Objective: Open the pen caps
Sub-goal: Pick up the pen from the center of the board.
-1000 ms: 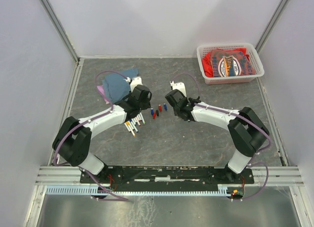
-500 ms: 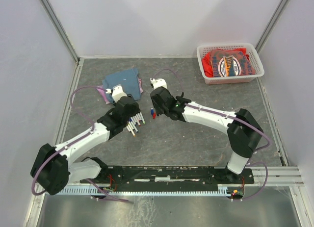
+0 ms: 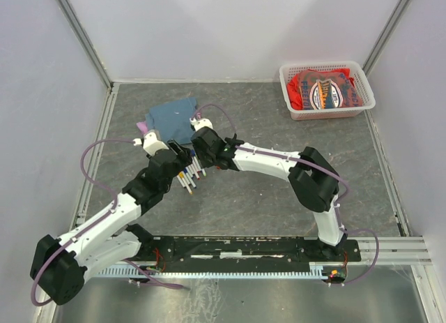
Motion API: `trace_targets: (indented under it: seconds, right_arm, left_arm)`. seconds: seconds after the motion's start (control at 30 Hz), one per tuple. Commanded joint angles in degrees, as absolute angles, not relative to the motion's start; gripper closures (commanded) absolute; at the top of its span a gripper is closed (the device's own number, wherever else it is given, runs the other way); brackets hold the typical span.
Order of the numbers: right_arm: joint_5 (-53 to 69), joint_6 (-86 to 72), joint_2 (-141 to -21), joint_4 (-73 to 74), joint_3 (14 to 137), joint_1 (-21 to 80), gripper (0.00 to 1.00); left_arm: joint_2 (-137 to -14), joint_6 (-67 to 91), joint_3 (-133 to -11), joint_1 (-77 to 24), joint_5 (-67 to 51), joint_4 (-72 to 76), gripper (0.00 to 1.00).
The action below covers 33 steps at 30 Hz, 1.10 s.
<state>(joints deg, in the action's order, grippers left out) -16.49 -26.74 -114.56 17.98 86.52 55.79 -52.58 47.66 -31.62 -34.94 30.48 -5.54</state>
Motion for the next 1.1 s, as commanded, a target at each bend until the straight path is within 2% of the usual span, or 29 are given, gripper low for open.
trace_targets:
  seconds: [0.0, 0.47, 1.07]
  right_arm:
    - [-15.94, -27.67, -117.09, 19.33, 92.11, 56.32, 0.57]
    - [-16.35, -28.52, -123.34, 22.7, 97.36, 56.34, 0.57]
    - [-16.67, -28.92, -126.03, 22.68, 98.35, 56.34, 0.57]
  left_arm:
    - [-49.96, 50.32, -30.71, -34.63, 32.7, -4.02, 0.34]
    - [-46.79, 50.02, -29.55, -34.63, 32.7, -4.34, 0.34]
    - [-45.84, 50.22, -29.23, -34.69, 32.7, -4.06, 0.34]
